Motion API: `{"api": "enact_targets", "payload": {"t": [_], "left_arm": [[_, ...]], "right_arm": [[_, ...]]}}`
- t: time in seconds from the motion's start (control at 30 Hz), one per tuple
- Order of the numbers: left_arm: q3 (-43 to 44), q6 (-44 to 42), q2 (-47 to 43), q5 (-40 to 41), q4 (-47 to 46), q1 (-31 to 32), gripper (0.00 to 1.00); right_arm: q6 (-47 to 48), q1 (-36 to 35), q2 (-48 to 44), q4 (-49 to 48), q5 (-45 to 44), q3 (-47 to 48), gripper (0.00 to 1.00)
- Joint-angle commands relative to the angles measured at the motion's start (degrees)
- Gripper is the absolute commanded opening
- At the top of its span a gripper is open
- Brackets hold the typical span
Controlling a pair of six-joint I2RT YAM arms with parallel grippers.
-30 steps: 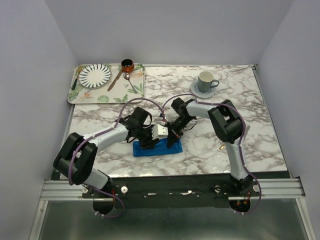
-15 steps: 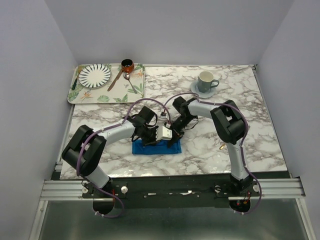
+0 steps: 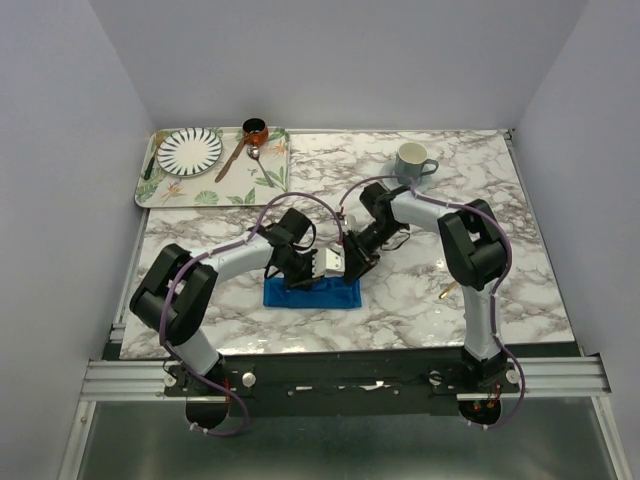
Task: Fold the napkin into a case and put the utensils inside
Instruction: Fold the 2/3-rectangle-folded napkin at the center of the board, then pick up the top corner of the smaller rectangle folded napkin from the center of the board.
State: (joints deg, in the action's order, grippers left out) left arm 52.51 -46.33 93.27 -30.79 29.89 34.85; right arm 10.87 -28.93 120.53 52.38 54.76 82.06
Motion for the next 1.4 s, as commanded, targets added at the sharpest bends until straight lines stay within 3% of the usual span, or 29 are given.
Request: {"api": "enact_targets", "payload": {"t": [0.0, 0.13, 0.23, 0.27, 0.37, 0.4, 0.5, 0.83, 1.1, 1.37], "left_arm": [[1.71, 0.27, 2.44, -0.59, 2.8, -1.45, 0.0], [2.24, 0.18, 2.79, -0.68, 2.89, -1.72, 0.0], [2.68, 0.53, 3.23, -0.94, 2.98, -1.72, 0.0], [2.77, 0.53, 3.23, -1.12, 2.89, -1.8, 0.0], [2.77, 1.06, 1.83, -2.35, 2.28, -1.8, 0.14], [2.68, 1.32, 0.34, -3.22, 1.23, -1.89, 0.26], [2.86, 3.69, -2.3, -4.89, -1.14, -1.8, 0.41], [5.24, 8.71, 0.07, -5.95, -9.32, 3.99, 0.6], [5.76, 8.97, 2.78, -0.95, -10.99, 8.04, 0.6], [7.34, 8.09, 4.72, 0.73, -9.41, 9.88, 0.54]], "right_arm": [[3.89, -0.43, -0.3, 1.85, 0.87, -1.64, 0.47], [5.47, -0.43, 0.05, 0.54, -1.58, -3.22, 0.46], [4.77, -0.43, 0.76, -2.01, -2.81, -3.75, 0.32], [4.25, -0.51, 1.02, -2.28, -3.6, -3.58, 0.19], [3.46, -0.43, 2.34, -2.55, -4.4, -2.96, 0.01], [3.37, -0.43, 2.51, -2.55, -4.49, -3.05, 0.01], [3.28, -0.43, 2.43, -3.07, -4.75, -3.84, 0.01], [2.66, -0.43, 2.08, -4.04, -2.82, -4.46, 0.01], [3.01, -0.43, 0.06, -4.3, -0.45, -5.16, 0.01], [3.8, -0.34, -1.61, -4.48, 1.13, -6.56, 0.01]]}}
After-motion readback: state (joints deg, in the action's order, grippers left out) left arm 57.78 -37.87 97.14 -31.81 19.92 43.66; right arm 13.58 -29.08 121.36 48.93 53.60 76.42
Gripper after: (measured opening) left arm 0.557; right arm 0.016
